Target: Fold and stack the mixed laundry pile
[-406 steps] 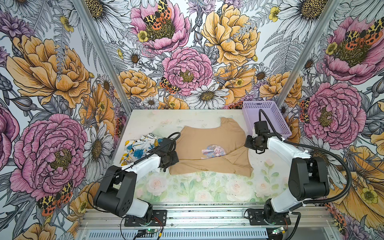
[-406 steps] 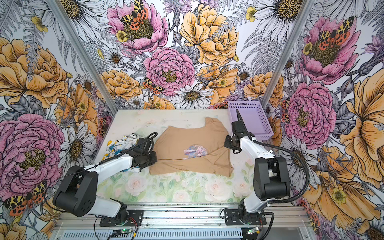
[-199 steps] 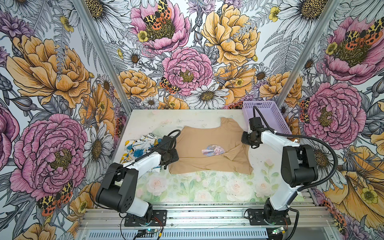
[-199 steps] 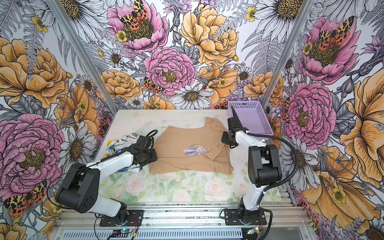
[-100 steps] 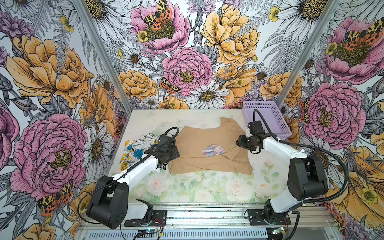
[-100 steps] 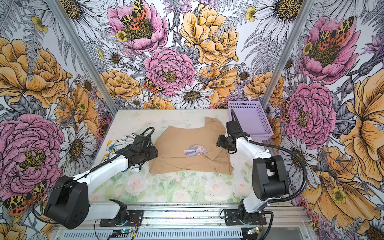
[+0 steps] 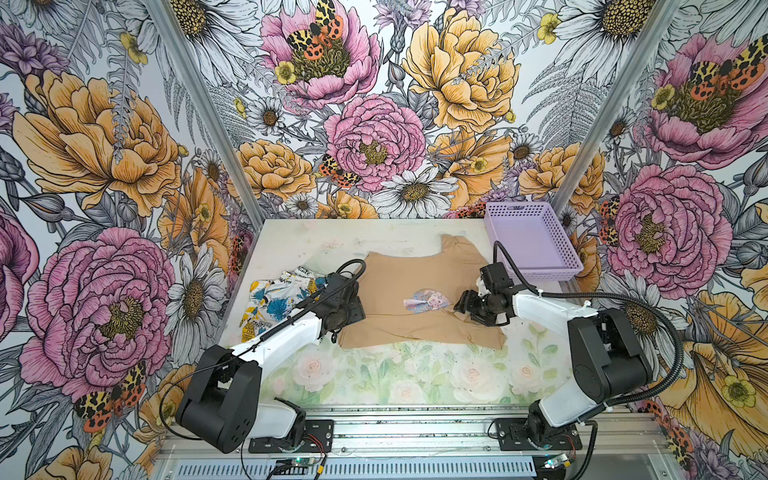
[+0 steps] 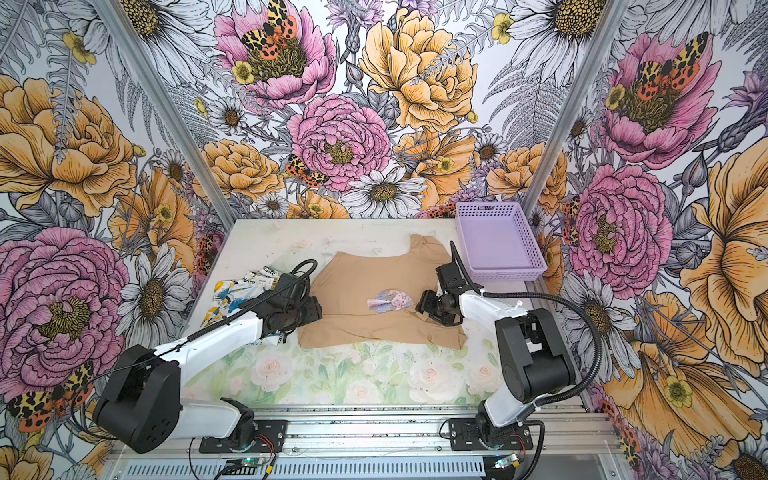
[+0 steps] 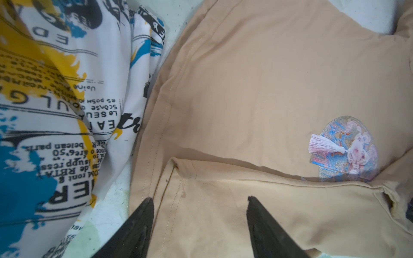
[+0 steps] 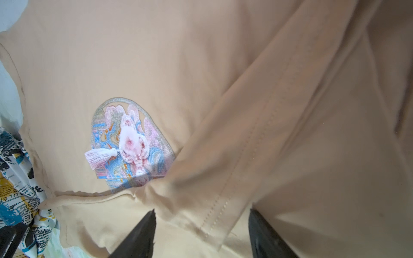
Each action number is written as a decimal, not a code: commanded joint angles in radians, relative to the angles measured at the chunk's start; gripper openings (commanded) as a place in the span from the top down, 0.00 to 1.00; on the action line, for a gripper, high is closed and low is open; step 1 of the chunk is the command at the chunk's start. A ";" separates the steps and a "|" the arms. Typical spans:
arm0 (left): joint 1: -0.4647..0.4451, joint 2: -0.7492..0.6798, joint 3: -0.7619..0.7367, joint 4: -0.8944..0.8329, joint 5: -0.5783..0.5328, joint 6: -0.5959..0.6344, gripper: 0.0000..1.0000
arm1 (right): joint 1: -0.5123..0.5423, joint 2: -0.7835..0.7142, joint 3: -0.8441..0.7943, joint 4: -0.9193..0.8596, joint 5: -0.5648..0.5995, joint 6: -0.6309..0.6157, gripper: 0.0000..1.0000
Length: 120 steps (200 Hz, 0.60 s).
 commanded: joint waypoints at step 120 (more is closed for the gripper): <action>0.021 -0.035 -0.041 0.007 -0.022 -0.016 0.32 | 0.000 0.170 0.284 0.120 -0.031 0.070 0.32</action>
